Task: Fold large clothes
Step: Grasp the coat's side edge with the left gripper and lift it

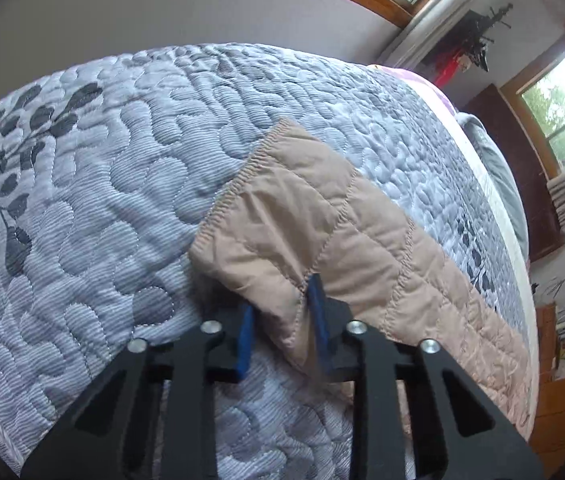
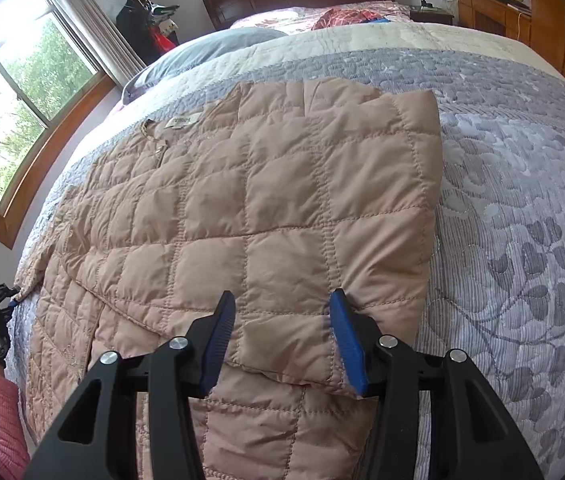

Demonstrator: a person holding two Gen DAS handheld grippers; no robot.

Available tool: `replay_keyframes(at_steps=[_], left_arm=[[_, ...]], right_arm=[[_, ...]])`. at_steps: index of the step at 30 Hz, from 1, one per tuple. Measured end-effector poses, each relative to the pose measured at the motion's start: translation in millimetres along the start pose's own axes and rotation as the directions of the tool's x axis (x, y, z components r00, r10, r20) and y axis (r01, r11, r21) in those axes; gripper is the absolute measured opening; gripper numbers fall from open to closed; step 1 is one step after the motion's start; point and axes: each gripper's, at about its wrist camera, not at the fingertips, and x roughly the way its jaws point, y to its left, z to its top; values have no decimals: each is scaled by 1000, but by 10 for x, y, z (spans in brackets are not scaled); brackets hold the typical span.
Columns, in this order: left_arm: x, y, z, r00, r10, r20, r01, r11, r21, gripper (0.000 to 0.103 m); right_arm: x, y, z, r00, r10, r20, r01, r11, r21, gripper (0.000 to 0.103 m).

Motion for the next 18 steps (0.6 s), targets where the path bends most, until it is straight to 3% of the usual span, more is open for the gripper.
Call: replay_keyframes(at_steps=[5, 13, 18], left_arm=[[45, 73, -46, 999, -48, 17, 48, 999, -3, 9], [0, -29, -68, 998, -38, 54, 37, 999, 32, 3], [-345, -258, -127, 981, -128, 147, 119, 990, 70, 2]], right_arm=[[61, 15, -4, 1000, -21, -11, 21, 1000, -7, 50], [124, 54, -23, 999, -47, -4, 47, 998, -38, 50], [-52, -6, 12, 1000, 12, 17, -12, 1000, 6, 52]])
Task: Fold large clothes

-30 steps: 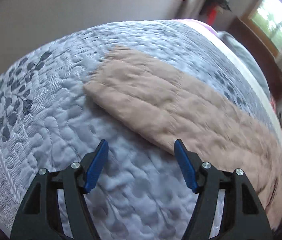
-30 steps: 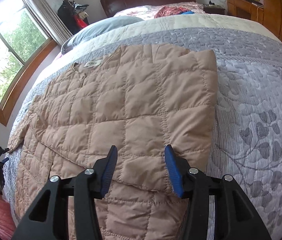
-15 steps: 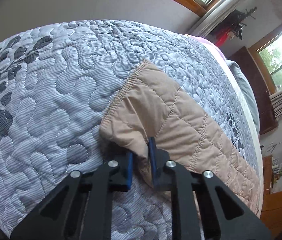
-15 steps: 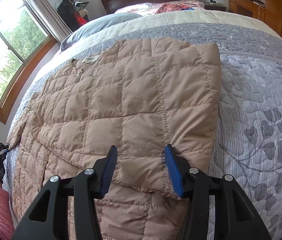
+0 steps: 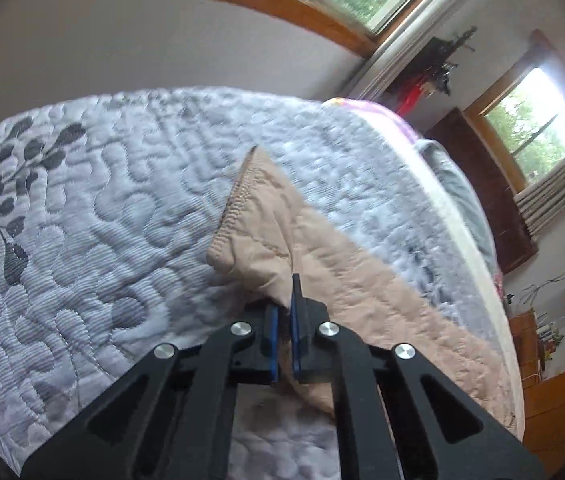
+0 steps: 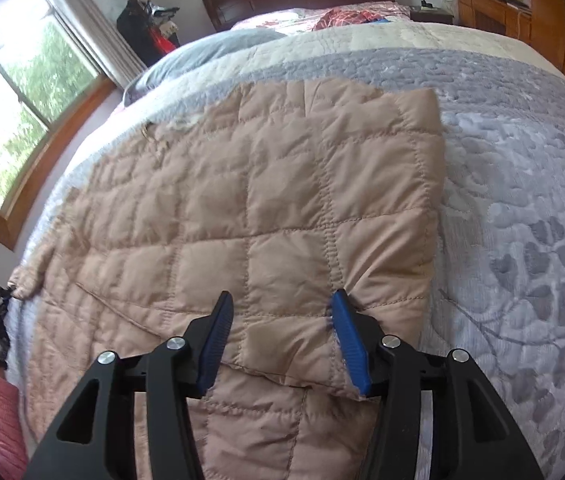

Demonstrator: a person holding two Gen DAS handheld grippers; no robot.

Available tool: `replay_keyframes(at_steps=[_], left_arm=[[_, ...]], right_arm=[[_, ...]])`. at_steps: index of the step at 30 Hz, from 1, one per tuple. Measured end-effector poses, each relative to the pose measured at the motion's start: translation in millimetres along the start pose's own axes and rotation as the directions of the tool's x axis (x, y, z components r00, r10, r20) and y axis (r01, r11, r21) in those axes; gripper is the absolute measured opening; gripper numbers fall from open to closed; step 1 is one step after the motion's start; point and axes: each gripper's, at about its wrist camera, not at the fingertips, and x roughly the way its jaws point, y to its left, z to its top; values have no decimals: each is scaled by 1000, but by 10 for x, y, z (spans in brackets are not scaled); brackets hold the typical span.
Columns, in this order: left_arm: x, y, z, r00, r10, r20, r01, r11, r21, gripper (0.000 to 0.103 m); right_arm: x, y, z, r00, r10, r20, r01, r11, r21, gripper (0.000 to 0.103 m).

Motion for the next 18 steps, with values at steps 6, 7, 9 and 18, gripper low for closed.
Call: replay_keyframes(at_steps=[6, 7, 9, 18], left_arm=[[-428, -942, -311, 993, -98, 60, 79, 965, 252, 2], [-463, -1087, -390, 993, -103, 58, 81, 953, 293, 2], [-549, -1468, -661, 989, -148, 24, 126, 908, 401, 2], [-574, -2620, -1868, 947, -261, -188, 319, 705, 633, 2]], right_arm=[[-307, 81, 9, 1000, -13, 28, 14, 1000, -5, 52], [-310, 88, 2, 1000, -11, 24, 11, 1000, -1, 52], [-270, 111, 0, 1000, -21, 9, 21, 1000, 0, 52], [-122, 78, -13, 999, -26, -27, 26, 1000, 6, 52]])
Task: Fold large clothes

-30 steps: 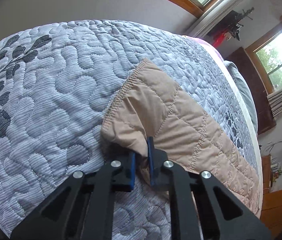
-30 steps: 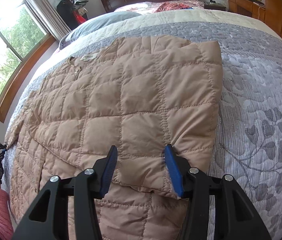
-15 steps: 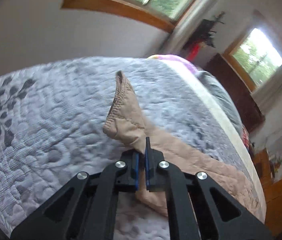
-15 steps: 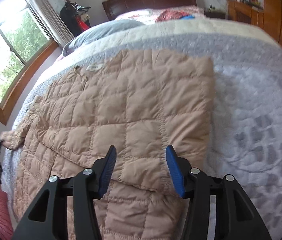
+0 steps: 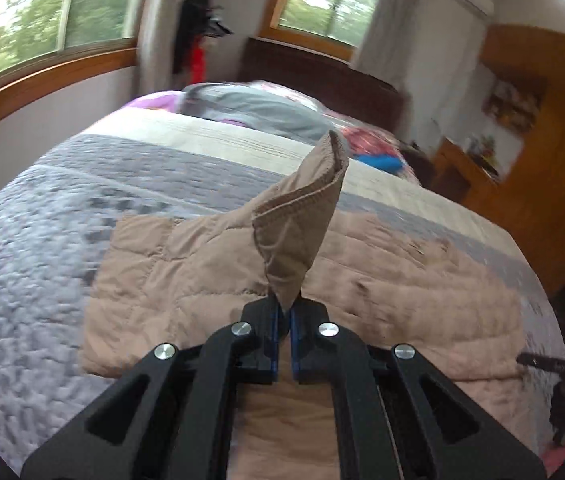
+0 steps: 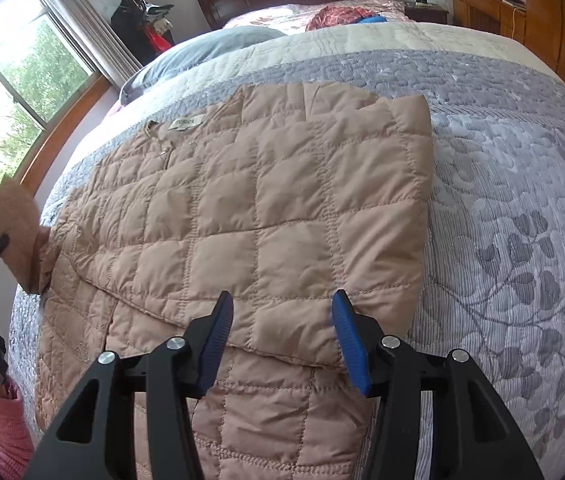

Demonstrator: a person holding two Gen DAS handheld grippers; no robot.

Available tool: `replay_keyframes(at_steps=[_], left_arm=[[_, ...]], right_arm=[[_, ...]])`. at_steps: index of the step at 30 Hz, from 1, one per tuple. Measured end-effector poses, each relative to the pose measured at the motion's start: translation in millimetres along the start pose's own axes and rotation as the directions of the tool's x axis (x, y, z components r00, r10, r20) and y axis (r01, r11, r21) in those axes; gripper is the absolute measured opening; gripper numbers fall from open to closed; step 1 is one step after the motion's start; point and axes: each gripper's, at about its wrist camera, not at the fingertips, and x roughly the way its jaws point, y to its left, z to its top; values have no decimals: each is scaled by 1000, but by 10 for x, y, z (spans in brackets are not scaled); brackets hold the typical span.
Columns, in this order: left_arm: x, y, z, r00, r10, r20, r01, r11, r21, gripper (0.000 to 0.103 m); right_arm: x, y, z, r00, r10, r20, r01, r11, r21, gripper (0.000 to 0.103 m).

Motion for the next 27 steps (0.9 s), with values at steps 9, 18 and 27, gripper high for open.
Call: replay_keyframes(at_steps=[9, 18, 27], left_arm=[[611, -867, -329, 985, -91, -144, 114, 981, 158, 2], [1140, -903, -658, 952, -61, -300, 118, 977, 178, 6], [487, -883, -550, 903, -283, -324, 335, 935, 115, 44]], right_arm=[[57, -26, -2, 1000, -8, -13, 8, 1000, 2, 52], [163, -57, 6, 1000, -5, -24, 5, 1000, 3, 52], [-77, 182, 17, 999, 9, 32, -8, 999, -33, 52]])
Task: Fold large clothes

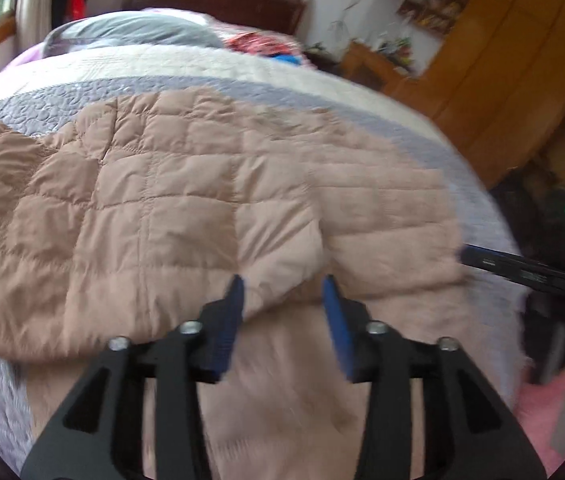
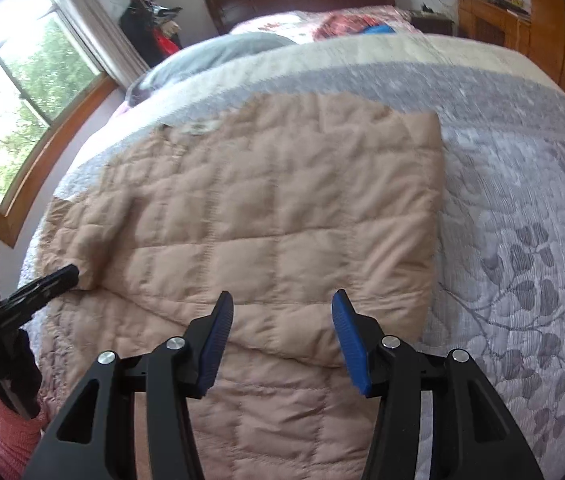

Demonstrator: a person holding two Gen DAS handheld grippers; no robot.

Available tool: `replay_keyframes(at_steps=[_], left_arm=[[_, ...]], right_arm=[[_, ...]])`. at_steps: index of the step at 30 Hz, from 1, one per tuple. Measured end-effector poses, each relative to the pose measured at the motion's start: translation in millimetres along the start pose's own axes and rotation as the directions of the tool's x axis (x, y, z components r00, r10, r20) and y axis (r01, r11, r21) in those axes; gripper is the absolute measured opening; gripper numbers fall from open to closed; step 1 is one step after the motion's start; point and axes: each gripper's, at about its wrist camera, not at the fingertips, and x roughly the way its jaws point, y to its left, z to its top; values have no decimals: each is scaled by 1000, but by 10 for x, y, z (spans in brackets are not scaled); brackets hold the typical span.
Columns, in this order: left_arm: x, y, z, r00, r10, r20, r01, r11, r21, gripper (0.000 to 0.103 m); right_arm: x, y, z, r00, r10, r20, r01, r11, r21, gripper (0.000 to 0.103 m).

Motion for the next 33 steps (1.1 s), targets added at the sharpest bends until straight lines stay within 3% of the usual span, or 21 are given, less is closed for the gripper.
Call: replay_keyframes(at_steps=[2, 5, 7, 10, 13, 17, 19, 21, 23, 25, 28, 33], left_arm=[[-228, 71, -8, 999, 22, 38, -22, 1000, 13, 44], [-378, 345, 69, 980, 185, 75, -186, 982, 5, 44], [-344, 598, 121, 942, 333, 44, -332, 943, -22, 44], [-161, 930, 142, 919, 393, -41, -395, 916, -68, 41], [30, 1038, 135, 925, 369, -88, -376, 923, -79, 41], [124, 1128, 120, 940, 328, -91, -336, 936, -102, 41], [125, 1130, 116, 943, 321, -87, -329, 939, -100, 41], [135, 1134, 85, 944, 320, -85, -327, 940, -94, 41], [99, 1113, 100, 946, 315, -83, -322, 942, -95, 41], [-19, 1076, 104, 954, 291, -75, -298, 949, -103, 41], [-334, 1006, 155, 976, 218, 18, -214, 968, -130, 40], [-632, 940, 281, 963, 232, 139, -212, 966, -148, 40]], right_arm=[[-12, 164, 33, 1000, 22, -11, -22, 1000, -18, 52], [106, 445, 127, 995, 66, -81, -70, 996, -46, 52], [236, 717, 227, 986, 98, -132, -108, 992, -69, 52], [427, 1051, 348, 977, 117, -178, -135, 986, -93, 52], [682, 1337, 403, 959, 162, -231, -185, 980, -79, 52], [926, 1547, 423, 950, 172, -261, -196, 978, -71, 47], [1034, 1602, 411, 944, 173, -279, -198, 978, -65, 37], [1137, 1634, 401, 941, 172, -291, -199, 978, -66, 16], [1165, 1647, 385, 944, 167, -285, -196, 978, -76, 9], [1112, 1656, 382, 948, 171, -267, -200, 976, -83, 7], [840, 1655, 415, 960, 190, -206, -215, 971, -107, 6], [130, 1504, 521, 984, 175, -43, -180, 974, -141, 6]])
